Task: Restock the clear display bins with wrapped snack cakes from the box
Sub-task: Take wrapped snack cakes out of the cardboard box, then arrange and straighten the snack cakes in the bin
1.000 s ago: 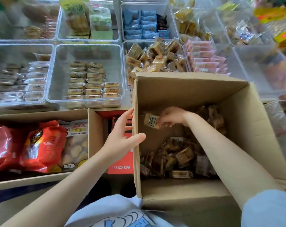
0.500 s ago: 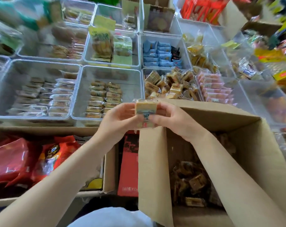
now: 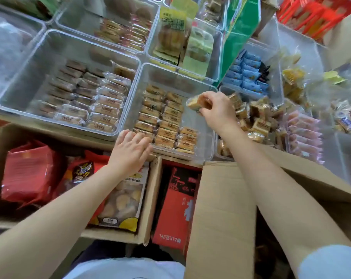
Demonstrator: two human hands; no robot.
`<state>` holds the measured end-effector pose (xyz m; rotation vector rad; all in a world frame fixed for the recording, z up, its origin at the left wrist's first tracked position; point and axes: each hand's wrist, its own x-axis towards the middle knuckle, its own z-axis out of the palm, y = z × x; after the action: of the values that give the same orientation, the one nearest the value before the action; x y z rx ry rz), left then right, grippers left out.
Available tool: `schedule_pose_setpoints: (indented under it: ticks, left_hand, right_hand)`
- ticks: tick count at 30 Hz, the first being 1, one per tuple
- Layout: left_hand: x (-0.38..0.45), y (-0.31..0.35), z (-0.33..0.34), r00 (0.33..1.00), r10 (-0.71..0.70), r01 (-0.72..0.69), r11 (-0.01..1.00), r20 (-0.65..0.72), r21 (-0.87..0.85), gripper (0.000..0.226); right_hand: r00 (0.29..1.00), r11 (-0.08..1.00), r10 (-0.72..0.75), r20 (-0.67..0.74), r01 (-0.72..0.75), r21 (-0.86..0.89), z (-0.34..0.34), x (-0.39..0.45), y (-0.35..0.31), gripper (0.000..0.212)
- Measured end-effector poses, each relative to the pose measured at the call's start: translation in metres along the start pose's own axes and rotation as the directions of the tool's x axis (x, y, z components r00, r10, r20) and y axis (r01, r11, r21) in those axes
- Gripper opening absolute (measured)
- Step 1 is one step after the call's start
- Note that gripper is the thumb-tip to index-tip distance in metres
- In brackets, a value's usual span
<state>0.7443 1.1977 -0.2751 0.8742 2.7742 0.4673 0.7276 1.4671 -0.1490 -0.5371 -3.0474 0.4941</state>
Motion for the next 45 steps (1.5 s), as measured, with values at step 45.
schedule_pose_setpoints:
  ticks: [45]
  left_hand:
    - [-0.090, 0.255, -0.035, 0.886, 0.170, 0.267, 0.573, 0.431, -0.775, 0.102]
  right_hand:
    - [0.970, 0.963, 0.217, 0.114, -0.232, 0.141, -0.073, -0.238, 0.155, 0.027]
